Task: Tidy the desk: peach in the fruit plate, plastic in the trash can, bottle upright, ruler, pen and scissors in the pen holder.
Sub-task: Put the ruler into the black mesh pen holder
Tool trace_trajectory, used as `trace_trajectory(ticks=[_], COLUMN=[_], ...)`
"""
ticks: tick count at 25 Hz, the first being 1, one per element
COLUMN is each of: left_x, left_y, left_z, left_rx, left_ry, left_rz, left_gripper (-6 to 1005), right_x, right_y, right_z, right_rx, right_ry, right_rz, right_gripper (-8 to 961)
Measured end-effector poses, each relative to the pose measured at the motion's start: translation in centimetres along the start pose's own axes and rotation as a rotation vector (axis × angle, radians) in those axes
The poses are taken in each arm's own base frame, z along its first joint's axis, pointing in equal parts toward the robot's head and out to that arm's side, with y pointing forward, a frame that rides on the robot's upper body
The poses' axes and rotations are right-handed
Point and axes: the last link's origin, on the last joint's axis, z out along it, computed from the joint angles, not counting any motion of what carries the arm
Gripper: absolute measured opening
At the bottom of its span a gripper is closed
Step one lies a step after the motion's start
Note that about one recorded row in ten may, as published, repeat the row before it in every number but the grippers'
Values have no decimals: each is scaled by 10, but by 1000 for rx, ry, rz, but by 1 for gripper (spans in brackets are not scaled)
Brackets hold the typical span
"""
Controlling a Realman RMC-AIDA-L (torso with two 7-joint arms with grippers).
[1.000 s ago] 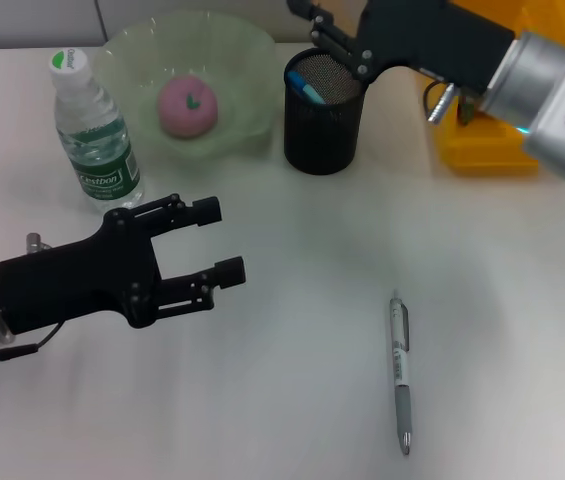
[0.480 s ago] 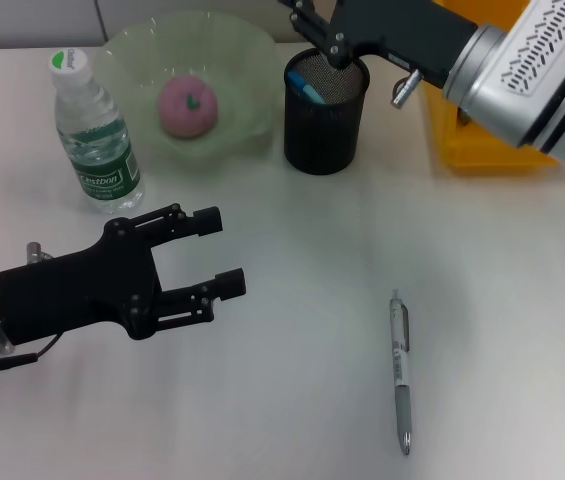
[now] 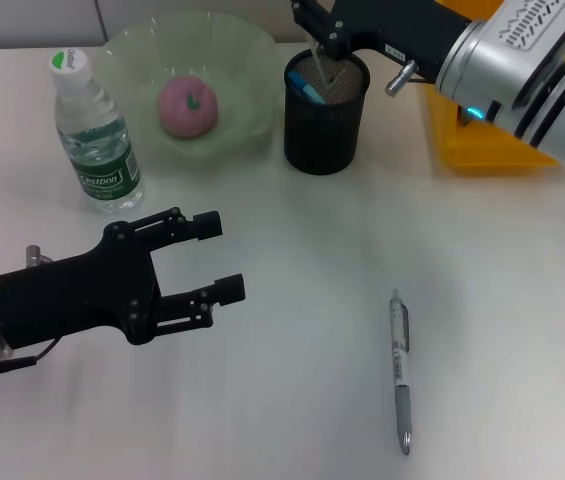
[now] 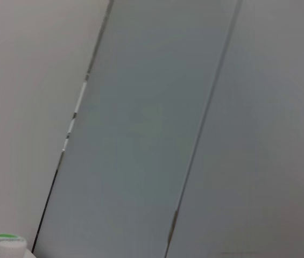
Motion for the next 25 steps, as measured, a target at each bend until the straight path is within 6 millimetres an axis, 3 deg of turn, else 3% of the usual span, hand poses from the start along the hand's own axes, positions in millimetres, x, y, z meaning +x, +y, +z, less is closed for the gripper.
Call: trace_trajectory(ticks=[7,25], left_x=[-1,-1], left_y=[2,4], left_z=[-1,-1], left_rx=[-10,-24], left_ry=[-3,-5], left_rz=[4,22], left_gripper=[775,776], right_x=[9,15], right_y=[-5,-7], right_z=[1,-2], right_rx=[42,67], right_ry=[58,88], right_rz=[124,224], right_gripper=[469,499])
